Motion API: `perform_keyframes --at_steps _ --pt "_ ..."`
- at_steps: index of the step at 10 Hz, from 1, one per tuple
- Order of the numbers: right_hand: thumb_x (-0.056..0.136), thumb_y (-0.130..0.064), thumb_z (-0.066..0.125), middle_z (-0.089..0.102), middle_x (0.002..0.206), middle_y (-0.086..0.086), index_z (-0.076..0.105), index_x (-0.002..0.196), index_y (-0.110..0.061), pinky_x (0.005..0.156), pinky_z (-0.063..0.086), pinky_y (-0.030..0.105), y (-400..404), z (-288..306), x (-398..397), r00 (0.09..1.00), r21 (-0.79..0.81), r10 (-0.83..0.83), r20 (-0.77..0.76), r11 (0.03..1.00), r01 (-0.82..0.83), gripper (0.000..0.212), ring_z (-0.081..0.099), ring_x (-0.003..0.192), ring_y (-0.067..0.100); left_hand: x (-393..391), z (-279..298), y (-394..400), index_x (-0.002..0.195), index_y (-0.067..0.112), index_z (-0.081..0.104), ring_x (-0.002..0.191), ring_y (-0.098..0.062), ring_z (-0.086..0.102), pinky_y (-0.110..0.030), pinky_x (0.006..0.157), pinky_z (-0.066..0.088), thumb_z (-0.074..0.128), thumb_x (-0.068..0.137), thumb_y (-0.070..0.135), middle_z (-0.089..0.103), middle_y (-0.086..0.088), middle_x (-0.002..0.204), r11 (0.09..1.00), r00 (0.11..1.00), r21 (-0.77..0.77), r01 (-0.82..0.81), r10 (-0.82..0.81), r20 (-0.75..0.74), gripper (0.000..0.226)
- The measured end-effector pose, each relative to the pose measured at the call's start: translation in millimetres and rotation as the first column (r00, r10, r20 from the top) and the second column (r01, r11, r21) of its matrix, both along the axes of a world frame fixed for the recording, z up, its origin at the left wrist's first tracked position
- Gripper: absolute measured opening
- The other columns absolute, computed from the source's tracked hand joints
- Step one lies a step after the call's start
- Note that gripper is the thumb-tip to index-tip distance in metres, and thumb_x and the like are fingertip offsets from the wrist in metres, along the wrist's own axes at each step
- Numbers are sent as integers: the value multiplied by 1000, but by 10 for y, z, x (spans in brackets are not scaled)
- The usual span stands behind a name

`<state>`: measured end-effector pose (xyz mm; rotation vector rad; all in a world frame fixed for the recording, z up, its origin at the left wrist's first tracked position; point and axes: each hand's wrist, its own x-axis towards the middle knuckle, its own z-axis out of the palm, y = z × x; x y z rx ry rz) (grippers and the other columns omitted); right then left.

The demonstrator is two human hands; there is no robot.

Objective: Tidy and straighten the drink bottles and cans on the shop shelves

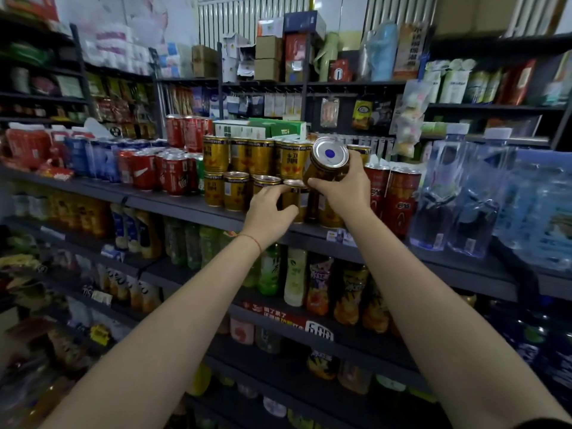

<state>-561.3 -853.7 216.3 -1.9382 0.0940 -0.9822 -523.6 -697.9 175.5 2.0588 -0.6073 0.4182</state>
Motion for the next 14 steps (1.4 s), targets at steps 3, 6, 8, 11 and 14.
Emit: perform_keyframes --at_steps 3,6,8,11,14 --pt "75 -28 85 59 131 8 35 143 -13 80 46 27 -307 281 803 980 -88 -113 -161 991 100 85 58 119 26 626 175 -444 136 21 50 136 -24 39 -43 114 27 58 91 37 49 -1 142 912 959 371 -176 74 272 49" --pt "74 -46 84 58 133 8 35 146 -13 86 57 41 -404 284 1050 934 -182 -151 -323 979 95 93 61 114 28 764 -206 -523 124 21 53 126 -29 44 -45 114 25 66 79 41 53 -6 125 920 883 275 -280 134 450 51" --pt "82 -44 78 59 128 13 21 145 -7 83 56 42 -338 222 1038 919 -229 -238 -315 959 170 93 62 110 32 830 -267 -530 122 19 55 125 -30 47 -50 119 19 62 78 42 55 -7 123 923 855 249 -292 135 501 50" --pt "92 -40 57 40 142 12 30 147 -6 103 35 33 -215 -152 941 918 -398 -395 9 841 366 70 41 130 28 849 -340 -463 145 15 40 147 -30 27 -50 122 8 58 81 44 39 -12 152 892 878 363 -270 74 472 73" --pt "85 -24 57 53 119 12 54 116 -7 94 39 34 311 -419 441 917 -399 -326 230 828 395 36 50 110 27 464 -396 50 155 18 27 150 -29 18 -52 119 20 61 87 36 21 -10 163 952 908 279 -128 -1 419 77"
